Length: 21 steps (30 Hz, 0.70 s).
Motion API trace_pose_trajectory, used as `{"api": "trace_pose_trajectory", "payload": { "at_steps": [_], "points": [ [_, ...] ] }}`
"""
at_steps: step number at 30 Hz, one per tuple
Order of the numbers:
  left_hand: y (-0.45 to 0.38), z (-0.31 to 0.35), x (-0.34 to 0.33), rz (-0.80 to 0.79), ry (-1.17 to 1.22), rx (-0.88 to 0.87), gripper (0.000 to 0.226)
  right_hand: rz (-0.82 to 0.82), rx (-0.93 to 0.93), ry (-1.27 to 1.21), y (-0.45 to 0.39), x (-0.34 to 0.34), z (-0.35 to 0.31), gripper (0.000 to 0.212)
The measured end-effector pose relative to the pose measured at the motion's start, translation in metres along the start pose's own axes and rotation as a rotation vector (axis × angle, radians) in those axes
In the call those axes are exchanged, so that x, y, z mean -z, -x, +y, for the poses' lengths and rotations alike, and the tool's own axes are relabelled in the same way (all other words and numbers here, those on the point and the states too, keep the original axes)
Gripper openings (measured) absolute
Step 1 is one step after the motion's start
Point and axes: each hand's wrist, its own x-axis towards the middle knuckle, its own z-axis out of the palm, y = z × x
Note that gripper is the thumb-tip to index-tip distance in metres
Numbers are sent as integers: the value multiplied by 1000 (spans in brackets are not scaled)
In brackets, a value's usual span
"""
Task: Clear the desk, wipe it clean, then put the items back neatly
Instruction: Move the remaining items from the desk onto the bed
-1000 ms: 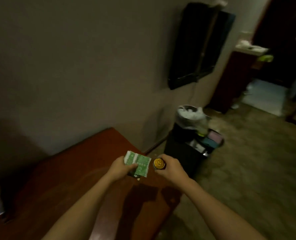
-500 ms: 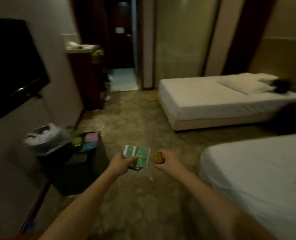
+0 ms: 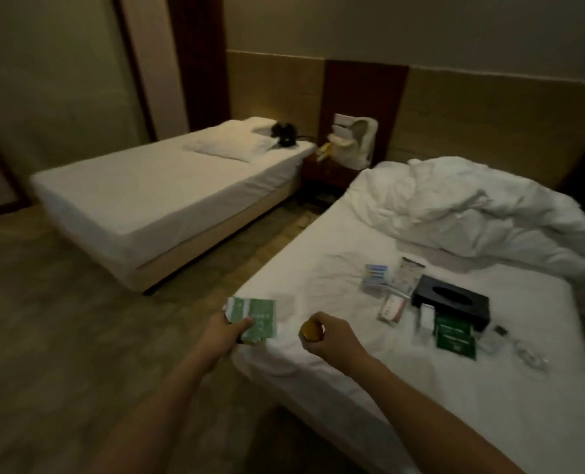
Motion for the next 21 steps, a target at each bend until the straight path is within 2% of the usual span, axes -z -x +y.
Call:
{"api": "trace_pose_trajectory", "payload": {
  "at_steps": [5, 8, 12, 16, 21],
  "points": [
    [-95, 32, -58, -167, -115, -12, 33, 166, -244, -75, -28, 34, 53, 30],
    [-130, 40, -103, -331, -127, -4, 31, 237, -380, -123, -35, 45, 87, 25],
    [-160, 41, -156, -472, -177, 26, 29, 312, -490, -158, -52, 54, 124, 18],
    [-205, 44, -194, -529, -220, 84, 29, 326, -583, -208, -92, 57, 157, 23],
    [-290, 68, -241, -493, -267, 167, 30, 335, -665, -283, -164, 73, 217, 27]
  ]
}}
